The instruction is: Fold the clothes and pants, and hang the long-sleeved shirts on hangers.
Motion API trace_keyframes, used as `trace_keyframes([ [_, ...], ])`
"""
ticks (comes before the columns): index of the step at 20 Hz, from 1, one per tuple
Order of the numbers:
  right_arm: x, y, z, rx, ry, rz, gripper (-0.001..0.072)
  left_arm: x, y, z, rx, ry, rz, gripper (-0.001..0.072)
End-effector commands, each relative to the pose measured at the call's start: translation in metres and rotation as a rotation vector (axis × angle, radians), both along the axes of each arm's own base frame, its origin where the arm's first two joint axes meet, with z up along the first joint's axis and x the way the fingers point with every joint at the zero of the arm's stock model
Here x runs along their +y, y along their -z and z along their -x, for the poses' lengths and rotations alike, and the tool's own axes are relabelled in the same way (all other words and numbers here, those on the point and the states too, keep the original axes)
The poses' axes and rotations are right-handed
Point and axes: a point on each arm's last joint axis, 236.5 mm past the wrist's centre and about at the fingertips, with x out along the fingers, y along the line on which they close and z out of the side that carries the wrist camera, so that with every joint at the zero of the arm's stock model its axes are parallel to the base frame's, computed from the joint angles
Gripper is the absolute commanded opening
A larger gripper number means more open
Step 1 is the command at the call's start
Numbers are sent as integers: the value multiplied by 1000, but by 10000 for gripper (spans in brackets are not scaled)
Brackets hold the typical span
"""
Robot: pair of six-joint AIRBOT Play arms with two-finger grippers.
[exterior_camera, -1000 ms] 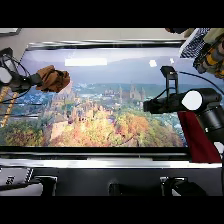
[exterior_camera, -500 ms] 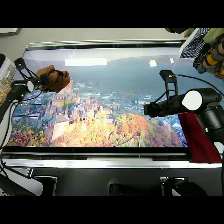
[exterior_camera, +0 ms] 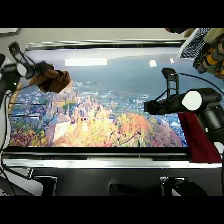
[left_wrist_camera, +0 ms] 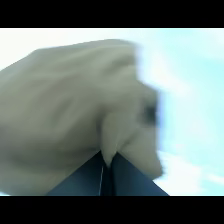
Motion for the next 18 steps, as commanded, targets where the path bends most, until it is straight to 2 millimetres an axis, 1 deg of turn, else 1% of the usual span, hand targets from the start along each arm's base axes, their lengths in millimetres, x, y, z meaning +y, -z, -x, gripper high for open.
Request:
trace_keyframes([
  [1, -26, 7, 1, 35, 118, 70, 187, -118, -99, 34, -66, 250, 219, 14],
  [2, -41, 11, 5, 60, 174, 117, 211, -155, -123, 49, -85, 319, 281, 15],
  [3, -61, 14, 11, 91, 248, 181, 211, -190, -140, 64, -94, 386, 338, 14],
  [4, -82, 14, 18, 110, 317, 249, 211, -229, -152, 83, -86, 461, 385, 14],
  [5, -104, 11, 26, 125, 379, 321, 212, -263, -154, 101, -62, 529, 413, 14],
  [6, -121, 7, 34, 133, 421, 383, 212, -298, -150, 121, -20, 600, 424, 14],
  [7, -137, 1, 42, 137, 447, 445, 212, -330, -141, 141, 36, 647, 443, 14],
  [9, -166, -14, 56, 136, 496, 557, 213, -395, -116, 182, 148, 727, 482, 14],
  [10, -179, -22, 63, 130, 522, 606, 213, -428, -97, 204, 208, 767, 490, 14],
  [11, -190, -31, 69, 117, 546, 643, 213, -458, -74, 226, 277, 804, 489, 14],
  [13, -201, -47, 76, 77, 569, 674, 213, -505, -21, 266, 421, 845, 479, 14],
  [14, -204, -53, 78, 56, 579, 674, 213, -525, 10, 286, 493, 856, 466, 15],
  [15, -205, -57, 80, 42, 584, 667, 212, -537, 35, 300, 546, 866, 449, 21],
  [16, -204, -59, 80, 31, 585, 658, 212, -545, 58, 310, 592, 871, 434, 91],
  [17, -202, -58, 80, 29, 584, 644, 213, -548, 70, 317, 634, 865, 438, 279],
  [18, -199, -56, 79, 31, 582, 627, 214, -546, 73, 317, 651, 862, 441, 483],
])
